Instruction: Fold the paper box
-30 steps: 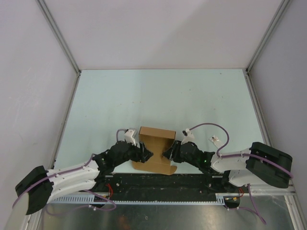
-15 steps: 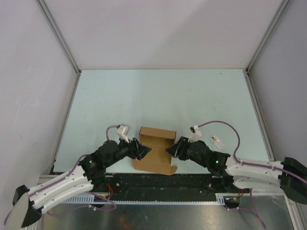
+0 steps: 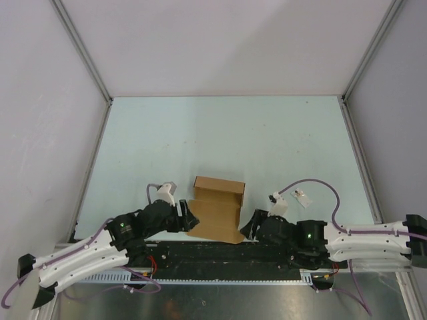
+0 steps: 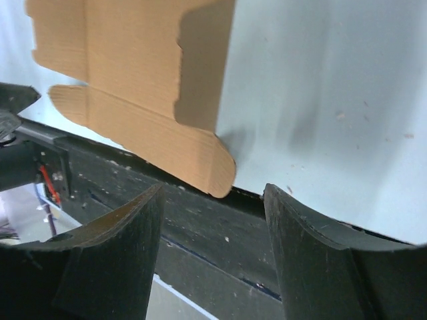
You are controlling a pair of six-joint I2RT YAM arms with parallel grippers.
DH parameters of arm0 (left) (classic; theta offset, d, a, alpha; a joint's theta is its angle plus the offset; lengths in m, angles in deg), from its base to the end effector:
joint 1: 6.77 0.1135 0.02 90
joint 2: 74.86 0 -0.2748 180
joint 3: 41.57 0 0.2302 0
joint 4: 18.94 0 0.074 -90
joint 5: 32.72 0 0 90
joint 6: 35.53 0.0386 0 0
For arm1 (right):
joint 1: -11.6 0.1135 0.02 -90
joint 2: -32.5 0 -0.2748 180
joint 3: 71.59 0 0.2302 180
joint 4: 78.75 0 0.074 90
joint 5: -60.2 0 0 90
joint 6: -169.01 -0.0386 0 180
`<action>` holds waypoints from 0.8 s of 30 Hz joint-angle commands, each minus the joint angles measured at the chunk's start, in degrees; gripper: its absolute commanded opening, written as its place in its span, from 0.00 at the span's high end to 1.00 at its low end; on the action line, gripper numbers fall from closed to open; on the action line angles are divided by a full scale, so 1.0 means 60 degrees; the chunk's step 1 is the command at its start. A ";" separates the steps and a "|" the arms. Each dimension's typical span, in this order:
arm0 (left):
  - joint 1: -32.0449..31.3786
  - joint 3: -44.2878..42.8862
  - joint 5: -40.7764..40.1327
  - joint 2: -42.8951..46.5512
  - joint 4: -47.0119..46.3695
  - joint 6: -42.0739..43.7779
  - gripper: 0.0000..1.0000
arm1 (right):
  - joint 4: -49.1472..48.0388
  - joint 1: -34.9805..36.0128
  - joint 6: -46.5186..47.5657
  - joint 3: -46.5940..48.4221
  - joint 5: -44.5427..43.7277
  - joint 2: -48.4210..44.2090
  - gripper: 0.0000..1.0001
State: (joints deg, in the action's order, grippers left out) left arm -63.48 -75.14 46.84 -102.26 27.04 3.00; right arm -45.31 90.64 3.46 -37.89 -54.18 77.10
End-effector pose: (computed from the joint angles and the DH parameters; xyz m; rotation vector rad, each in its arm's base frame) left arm 0.0557 -0.0721 0.1930 0.0071 2.3790 -0.7742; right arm 0.0401 0.1231 0.1866 0.1465 2.4293 0.8802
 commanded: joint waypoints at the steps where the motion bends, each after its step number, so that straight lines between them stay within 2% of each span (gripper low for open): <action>1: -0.0872 0.0073 -0.0485 0.0039 0.0860 -0.1732 0.25 | 0.1340 0.0857 -0.1528 0.0520 -0.1019 0.0447 0.34; 4: -0.1168 0.0307 -0.0750 0.0229 0.0992 -0.2027 0.25 | 0.1267 0.1093 -0.1779 0.0462 -0.1210 0.0609 0.35; 11: -0.1169 0.0527 -0.1175 0.0596 0.0978 -0.1926 0.23 | -0.0035 0.1108 -0.1632 -0.0109 -0.1152 0.0346 0.39; 16: -0.1183 0.0542 -0.1424 0.0494 0.0934 -0.1882 0.22 | -0.0257 0.1035 -0.1735 -0.0271 -0.0990 0.0433 0.42; 24: -0.1183 0.0966 -0.1117 0.0655 -0.0178 -0.1253 0.23 | -0.1119 0.0772 -0.1501 -0.0475 -0.0683 0.0858 0.43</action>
State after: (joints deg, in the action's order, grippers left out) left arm -70.30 -70.92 40.08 -98.94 30.49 -6.33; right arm -47.41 96.17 -5.41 -39.70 -57.68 81.69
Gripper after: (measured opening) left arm 0.774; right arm 0.573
